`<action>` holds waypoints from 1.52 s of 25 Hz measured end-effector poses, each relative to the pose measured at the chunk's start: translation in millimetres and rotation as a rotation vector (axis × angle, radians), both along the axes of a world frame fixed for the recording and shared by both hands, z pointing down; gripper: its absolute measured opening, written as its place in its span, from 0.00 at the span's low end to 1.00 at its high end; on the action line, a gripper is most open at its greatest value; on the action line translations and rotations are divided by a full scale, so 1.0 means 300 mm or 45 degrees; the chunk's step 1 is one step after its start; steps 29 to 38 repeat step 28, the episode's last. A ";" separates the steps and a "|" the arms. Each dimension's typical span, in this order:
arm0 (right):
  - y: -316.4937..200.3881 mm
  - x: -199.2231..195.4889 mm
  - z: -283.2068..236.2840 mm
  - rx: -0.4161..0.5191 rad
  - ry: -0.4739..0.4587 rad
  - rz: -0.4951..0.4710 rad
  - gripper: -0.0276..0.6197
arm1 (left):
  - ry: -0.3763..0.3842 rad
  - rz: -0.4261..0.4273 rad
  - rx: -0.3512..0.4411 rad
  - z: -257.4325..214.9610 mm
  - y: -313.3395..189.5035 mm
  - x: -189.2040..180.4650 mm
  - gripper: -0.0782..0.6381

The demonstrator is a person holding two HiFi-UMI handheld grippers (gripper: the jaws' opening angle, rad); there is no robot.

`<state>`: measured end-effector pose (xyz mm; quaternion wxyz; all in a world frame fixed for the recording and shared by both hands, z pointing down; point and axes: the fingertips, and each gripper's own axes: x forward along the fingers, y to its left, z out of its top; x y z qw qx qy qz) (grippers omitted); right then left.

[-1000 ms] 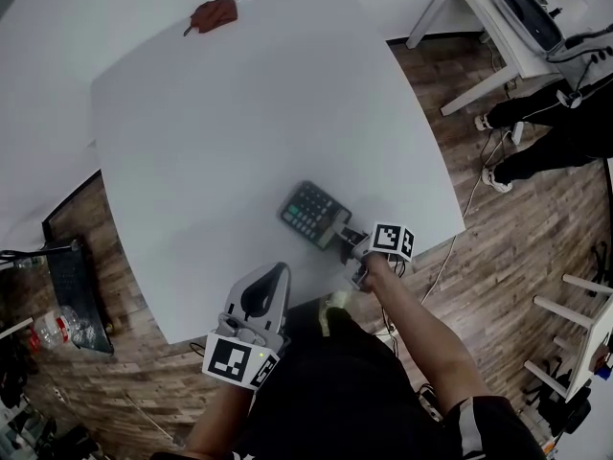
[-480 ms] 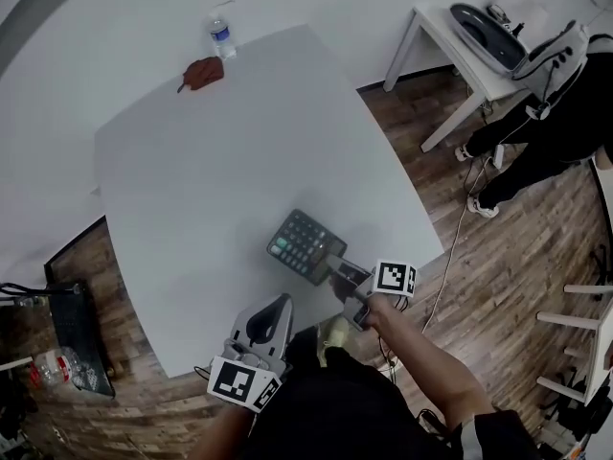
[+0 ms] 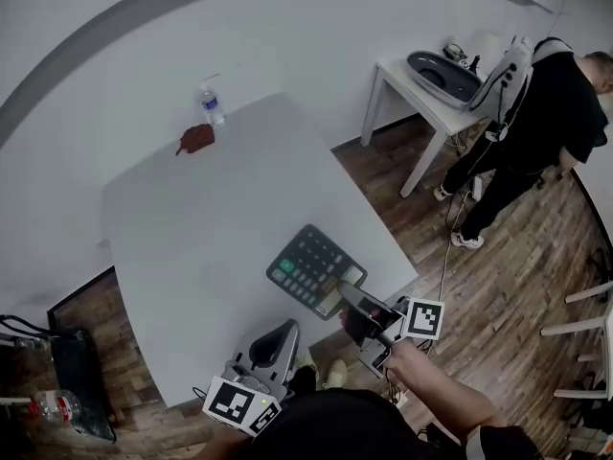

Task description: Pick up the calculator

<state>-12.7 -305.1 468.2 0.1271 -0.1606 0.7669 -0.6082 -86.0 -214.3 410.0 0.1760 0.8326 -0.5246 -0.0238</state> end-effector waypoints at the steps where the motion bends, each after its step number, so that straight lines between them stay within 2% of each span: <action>1: 0.011 0.021 -0.049 0.030 -0.021 0.016 0.13 | -0.004 0.017 0.021 -0.030 0.007 0.019 0.12; 8: 0.088 0.165 -0.253 0.153 -0.128 0.111 0.13 | -0.028 0.113 0.131 -0.169 0.044 0.162 0.12; 15: 0.143 0.258 -0.332 0.229 -0.168 0.152 0.13 | -0.025 0.171 0.166 -0.212 0.081 0.279 0.12; 28: 0.201 0.361 -0.341 0.220 -0.212 0.163 0.13 | -0.050 0.172 0.186 -0.225 0.128 0.389 0.12; 38: 0.201 0.361 -0.341 0.220 -0.212 0.163 0.13 | -0.050 0.172 0.186 -0.225 0.128 0.389 0.12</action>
